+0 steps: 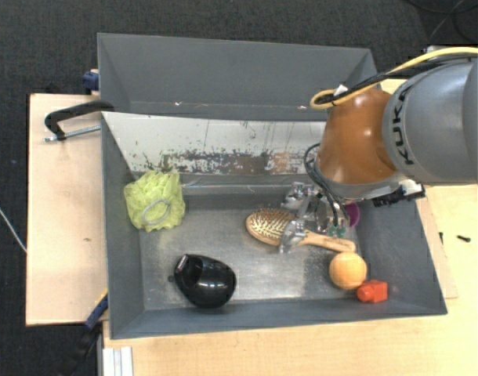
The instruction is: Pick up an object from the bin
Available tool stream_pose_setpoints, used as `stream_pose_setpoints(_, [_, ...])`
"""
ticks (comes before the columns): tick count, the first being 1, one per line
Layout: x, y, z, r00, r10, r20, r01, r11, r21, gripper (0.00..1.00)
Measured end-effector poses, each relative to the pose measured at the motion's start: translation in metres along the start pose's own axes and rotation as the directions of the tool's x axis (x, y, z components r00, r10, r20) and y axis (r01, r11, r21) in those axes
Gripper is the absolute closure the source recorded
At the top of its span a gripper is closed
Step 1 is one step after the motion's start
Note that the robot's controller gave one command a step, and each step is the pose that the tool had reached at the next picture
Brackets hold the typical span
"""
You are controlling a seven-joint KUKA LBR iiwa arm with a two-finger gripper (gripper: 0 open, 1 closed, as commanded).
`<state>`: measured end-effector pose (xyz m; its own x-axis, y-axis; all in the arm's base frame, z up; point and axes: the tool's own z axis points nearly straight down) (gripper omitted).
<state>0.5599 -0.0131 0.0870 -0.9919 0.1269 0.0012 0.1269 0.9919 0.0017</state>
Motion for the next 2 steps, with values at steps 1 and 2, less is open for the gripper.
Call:
stream_pose_setpoints(1, [0.000, 0.000, -0.015, 1.000, 0.000, 0.002, 0.000, 1.000, 0.000, 1.00])
stream_pose_setpoints(2, [-0.002, 0.000, -0.025, 1.000, 0.000, 0.007, 0.000, 1.000, 0.000, 1.00])
